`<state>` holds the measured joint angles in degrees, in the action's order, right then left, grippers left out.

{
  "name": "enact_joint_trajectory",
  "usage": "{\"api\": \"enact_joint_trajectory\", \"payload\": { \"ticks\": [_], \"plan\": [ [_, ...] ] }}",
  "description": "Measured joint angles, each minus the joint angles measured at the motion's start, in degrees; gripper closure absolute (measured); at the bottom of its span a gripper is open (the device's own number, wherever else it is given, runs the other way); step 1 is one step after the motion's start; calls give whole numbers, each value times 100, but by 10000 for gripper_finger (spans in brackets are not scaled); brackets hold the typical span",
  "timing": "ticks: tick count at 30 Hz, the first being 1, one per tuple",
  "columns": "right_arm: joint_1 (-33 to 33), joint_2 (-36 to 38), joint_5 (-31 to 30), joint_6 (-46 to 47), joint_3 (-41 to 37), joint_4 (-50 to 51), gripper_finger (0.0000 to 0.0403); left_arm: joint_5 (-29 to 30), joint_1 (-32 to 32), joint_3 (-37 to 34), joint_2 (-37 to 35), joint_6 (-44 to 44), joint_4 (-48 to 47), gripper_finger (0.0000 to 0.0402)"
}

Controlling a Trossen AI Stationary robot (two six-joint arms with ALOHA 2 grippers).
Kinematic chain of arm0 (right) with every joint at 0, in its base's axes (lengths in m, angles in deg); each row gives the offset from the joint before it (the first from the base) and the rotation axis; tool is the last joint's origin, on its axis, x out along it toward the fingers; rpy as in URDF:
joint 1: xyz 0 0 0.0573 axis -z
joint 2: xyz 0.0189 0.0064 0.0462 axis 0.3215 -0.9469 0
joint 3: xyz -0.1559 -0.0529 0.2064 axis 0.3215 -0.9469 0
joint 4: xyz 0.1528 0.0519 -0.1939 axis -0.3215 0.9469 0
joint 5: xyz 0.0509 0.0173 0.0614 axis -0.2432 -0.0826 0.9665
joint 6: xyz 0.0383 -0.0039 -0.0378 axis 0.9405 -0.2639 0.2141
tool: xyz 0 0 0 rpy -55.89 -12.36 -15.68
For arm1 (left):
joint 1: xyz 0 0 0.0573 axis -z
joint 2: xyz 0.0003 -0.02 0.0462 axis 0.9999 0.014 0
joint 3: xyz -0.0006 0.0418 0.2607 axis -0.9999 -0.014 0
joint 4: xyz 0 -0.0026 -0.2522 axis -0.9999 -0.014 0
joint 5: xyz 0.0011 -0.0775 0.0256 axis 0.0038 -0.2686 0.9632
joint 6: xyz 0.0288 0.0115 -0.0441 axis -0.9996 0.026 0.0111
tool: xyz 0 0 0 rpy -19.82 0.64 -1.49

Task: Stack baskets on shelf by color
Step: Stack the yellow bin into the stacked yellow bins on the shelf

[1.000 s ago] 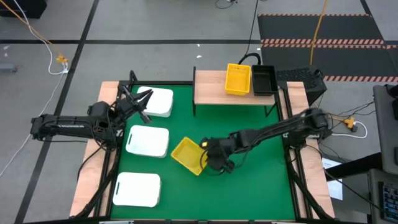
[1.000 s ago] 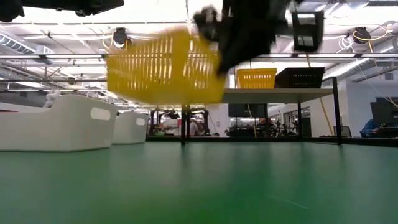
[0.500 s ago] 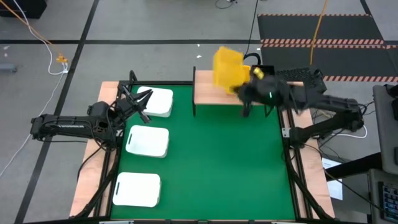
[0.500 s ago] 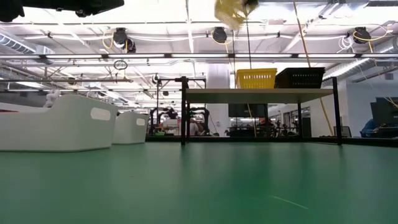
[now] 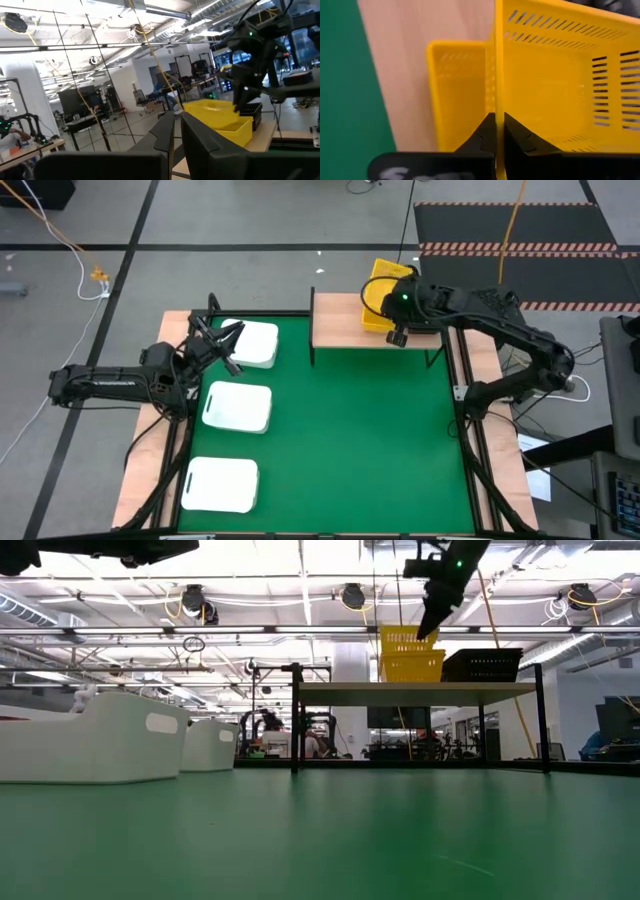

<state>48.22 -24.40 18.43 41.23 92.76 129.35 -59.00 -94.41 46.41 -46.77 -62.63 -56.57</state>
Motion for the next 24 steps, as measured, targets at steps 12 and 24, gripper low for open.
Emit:
{"api": "enact_joint_trajectory", "payload": {
  "ticks": [12, 24],
  "plan": [
    [208, -51, 948, -77, 93, 636, 402, 0, -272, 0, 0, 42, -125, 364],
    [206, -59, 1294, -32, 295, 999, 403, 0, -272, 0, 0, 50, -125, 364]
  ]
}}
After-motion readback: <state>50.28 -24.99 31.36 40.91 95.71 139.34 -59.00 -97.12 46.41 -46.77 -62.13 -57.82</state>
